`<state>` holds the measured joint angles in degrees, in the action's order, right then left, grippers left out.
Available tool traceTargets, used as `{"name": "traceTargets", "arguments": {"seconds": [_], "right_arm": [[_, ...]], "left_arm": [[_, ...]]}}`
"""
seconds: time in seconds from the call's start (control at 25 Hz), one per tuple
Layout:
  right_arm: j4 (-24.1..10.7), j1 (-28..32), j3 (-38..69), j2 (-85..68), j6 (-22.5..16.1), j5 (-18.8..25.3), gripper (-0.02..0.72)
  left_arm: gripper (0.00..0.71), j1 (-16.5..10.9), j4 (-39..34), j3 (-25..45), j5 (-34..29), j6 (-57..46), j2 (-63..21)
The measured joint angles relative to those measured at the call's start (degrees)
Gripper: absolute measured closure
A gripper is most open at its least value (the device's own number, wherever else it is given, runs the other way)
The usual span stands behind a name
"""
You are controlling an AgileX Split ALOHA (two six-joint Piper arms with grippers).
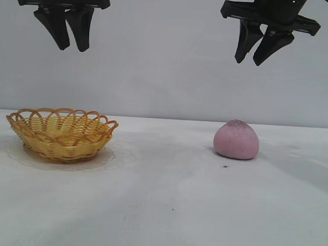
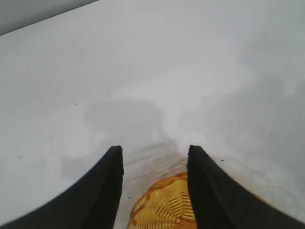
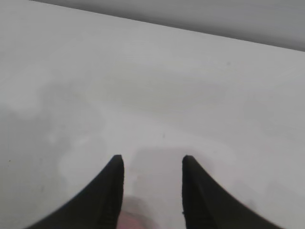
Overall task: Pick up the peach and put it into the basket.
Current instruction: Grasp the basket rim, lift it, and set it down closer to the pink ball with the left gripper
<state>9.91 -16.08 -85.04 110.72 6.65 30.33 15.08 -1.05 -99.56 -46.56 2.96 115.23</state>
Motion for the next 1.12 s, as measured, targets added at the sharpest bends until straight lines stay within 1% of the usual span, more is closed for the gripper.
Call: {"name": "traceTargets", "arguments": {"seconds": [0.36,0.48,0.52,0.64,0.76,0.96,1.12], "right_arm": [[0.0,0.0,0.0,0.0,0.0,0.0,0.468],[0.0,0.0,0.0,0.0,0.0,0.6,0.468],[0.0,0.0,0.0,0.0,0.0,0.7,0.468],[0.0,0.0,0.0,0.0,0.1,0.9,0.468],[0.0,0.0,0.0,0.0,0.1,1.0,0.468],[0.0,0.0,0.0,0.0,0.1,1.2,0.468],[0.0,0.0,0.0,0.0,0.2,1.3,0.468]], "left_arm": [[0.386,0.0,-0.1,0.0,-0.5,0.0,0.0],[0.386,-0.1,-1.0,0.0,-4.4,1.3,0.3],[0.386,-0.4,-0.9,-0.1,-6.9,2.6,0.6],[0.386,-2.5,1.0,-0.1,-13.1,7.6,2.8],[0.386,-4.6,4.2,-0.1,-16.5,13.0,4.8],[0.386,-5.4,5.5,-0.1,-16.7,15.4,7.6],[0.386,-5.4,6.0,-0.1,-14.6,15.6,10.1]]}}
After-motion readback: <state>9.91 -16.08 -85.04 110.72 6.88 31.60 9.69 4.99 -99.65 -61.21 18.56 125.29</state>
